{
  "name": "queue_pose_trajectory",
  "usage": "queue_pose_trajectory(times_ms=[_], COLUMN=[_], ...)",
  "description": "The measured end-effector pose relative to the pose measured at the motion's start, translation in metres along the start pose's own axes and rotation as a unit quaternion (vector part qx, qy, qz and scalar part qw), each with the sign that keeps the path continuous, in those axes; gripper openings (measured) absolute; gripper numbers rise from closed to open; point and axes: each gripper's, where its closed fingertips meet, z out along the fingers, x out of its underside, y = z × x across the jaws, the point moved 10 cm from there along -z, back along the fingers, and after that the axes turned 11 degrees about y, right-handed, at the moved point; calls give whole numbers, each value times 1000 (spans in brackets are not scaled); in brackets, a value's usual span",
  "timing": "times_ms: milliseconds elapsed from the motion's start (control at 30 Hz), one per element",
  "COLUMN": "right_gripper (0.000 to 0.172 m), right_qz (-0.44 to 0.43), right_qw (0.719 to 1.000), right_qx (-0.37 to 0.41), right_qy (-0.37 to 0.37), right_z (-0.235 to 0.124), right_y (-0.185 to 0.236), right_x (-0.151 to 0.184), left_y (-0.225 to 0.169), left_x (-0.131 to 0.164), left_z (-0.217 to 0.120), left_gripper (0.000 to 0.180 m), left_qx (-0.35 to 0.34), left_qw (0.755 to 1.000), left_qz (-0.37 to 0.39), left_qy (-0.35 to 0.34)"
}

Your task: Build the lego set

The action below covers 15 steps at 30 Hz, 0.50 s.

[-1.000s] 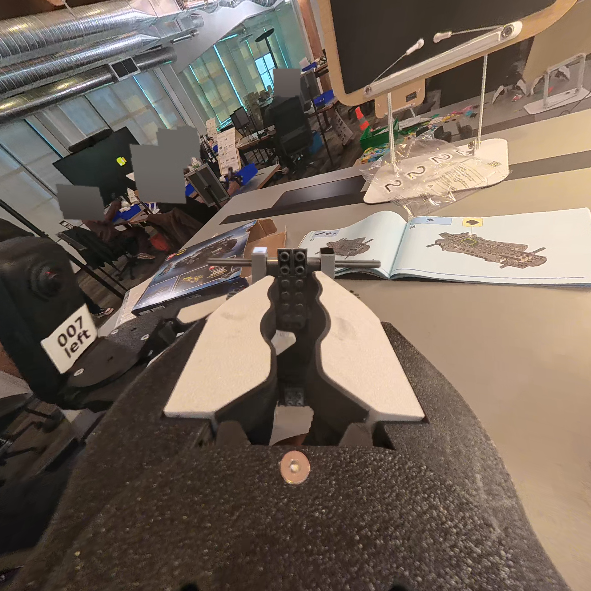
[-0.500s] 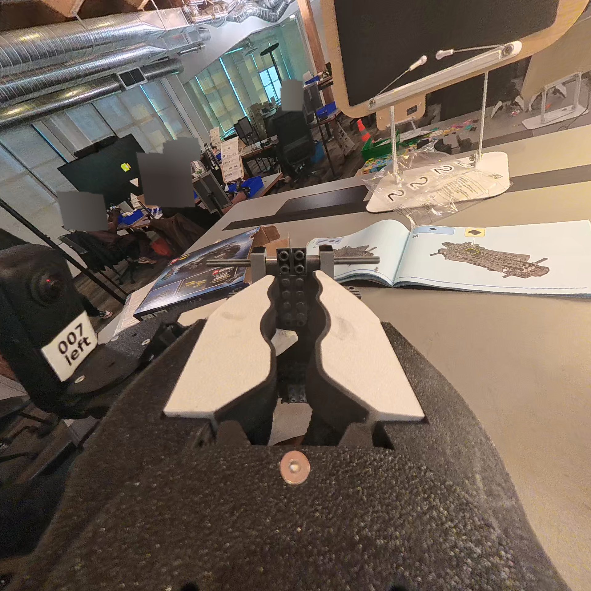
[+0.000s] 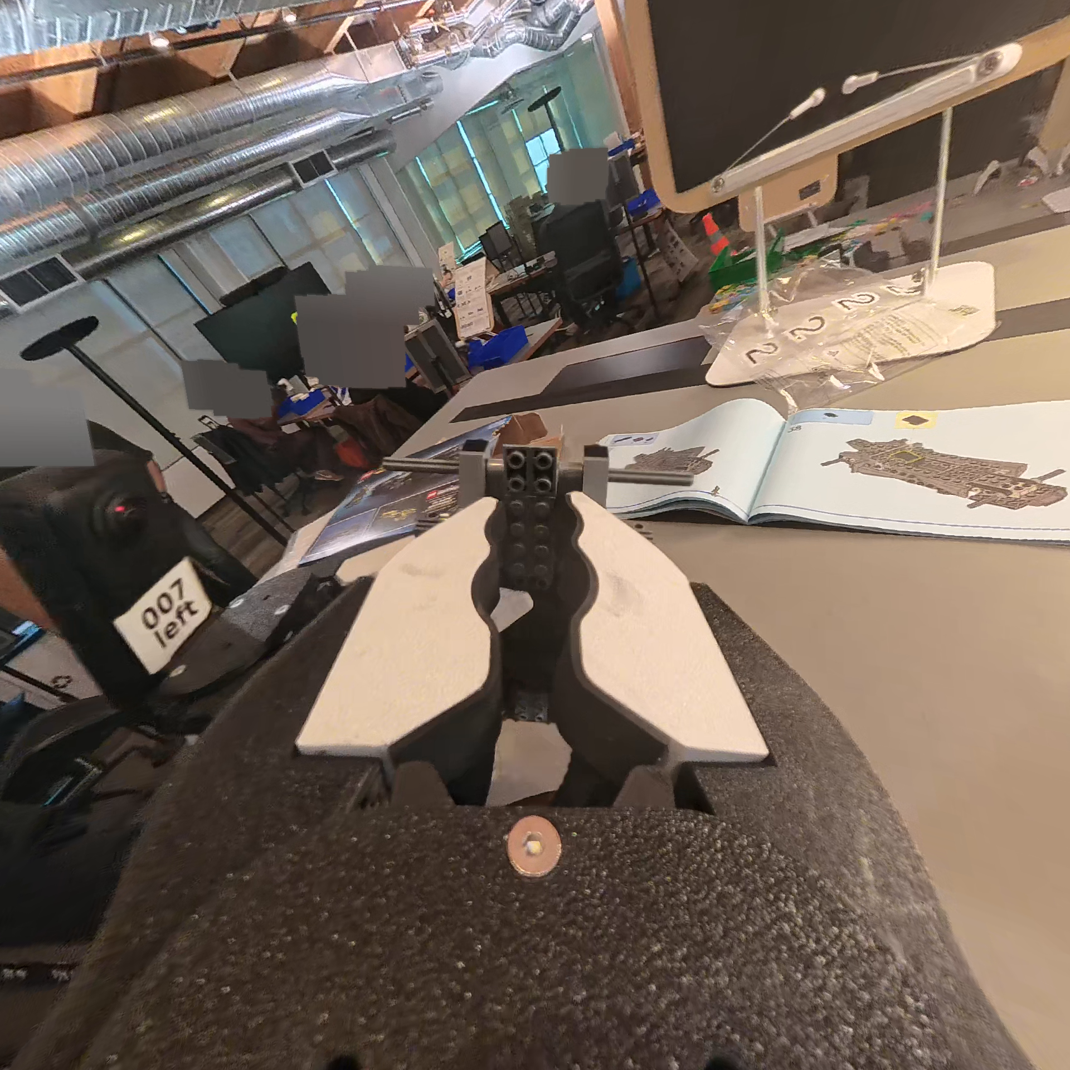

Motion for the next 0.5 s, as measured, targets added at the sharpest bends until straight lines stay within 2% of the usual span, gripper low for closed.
queue_pose_trajectory(times_ms=[100,233,433,500], right_gripper=[16,16,16,16], right_qz=[-18,-16,-35,-51], right_qw=[999,999,999,998], right_qx=[28,26,-5,-19], right_qy=[-1,-9,-25,-24], right_z=[0,0,-4,-5], right_y=[5,6,4,3], right_x=[0,1,2,2], left_y=[-5,-6,-7,-5], left_x=[-1,-2,-3,-3], left_z=[-1,-2,-6,-6], left_gripper=[34,34,34,34], left_qx=[-41,-55,-53,-31], left_qw=[998,997,996,997], left_qz=[37,53,77,61], left_qy=[-2,-4,-15,-18])
